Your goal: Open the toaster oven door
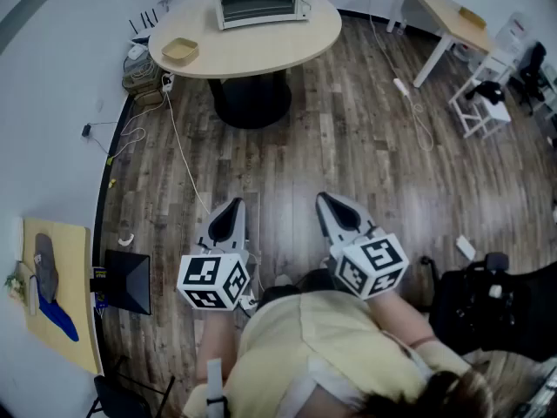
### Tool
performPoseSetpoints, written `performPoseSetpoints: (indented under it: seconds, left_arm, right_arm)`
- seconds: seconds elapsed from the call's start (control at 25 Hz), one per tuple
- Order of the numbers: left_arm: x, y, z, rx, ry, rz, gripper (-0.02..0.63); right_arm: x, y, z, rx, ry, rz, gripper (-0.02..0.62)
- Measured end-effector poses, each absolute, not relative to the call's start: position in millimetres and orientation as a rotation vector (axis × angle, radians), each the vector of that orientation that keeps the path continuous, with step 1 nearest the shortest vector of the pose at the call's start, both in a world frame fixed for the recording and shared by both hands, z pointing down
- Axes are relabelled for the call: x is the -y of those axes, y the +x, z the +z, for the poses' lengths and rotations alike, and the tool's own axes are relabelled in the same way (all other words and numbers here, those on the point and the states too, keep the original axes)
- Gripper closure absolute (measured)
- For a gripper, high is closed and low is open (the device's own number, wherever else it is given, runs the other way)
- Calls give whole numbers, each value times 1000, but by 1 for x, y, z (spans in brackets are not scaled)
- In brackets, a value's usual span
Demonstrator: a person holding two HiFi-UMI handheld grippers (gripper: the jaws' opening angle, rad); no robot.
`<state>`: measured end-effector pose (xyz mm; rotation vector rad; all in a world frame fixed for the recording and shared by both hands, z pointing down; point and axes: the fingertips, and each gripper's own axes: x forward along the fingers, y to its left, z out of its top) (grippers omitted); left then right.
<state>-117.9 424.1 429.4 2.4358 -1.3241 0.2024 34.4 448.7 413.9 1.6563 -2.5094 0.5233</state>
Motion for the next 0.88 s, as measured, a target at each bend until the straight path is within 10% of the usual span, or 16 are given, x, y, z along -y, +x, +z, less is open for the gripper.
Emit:
performPoseSetpoints:
  seconds: [0.88]
  left_arm:
    - [-365, -103, 438, 1365, 2484, 253, 604]
  right_arm:
    - [-390, 38, 445, 2507, 1603, 683, 594]
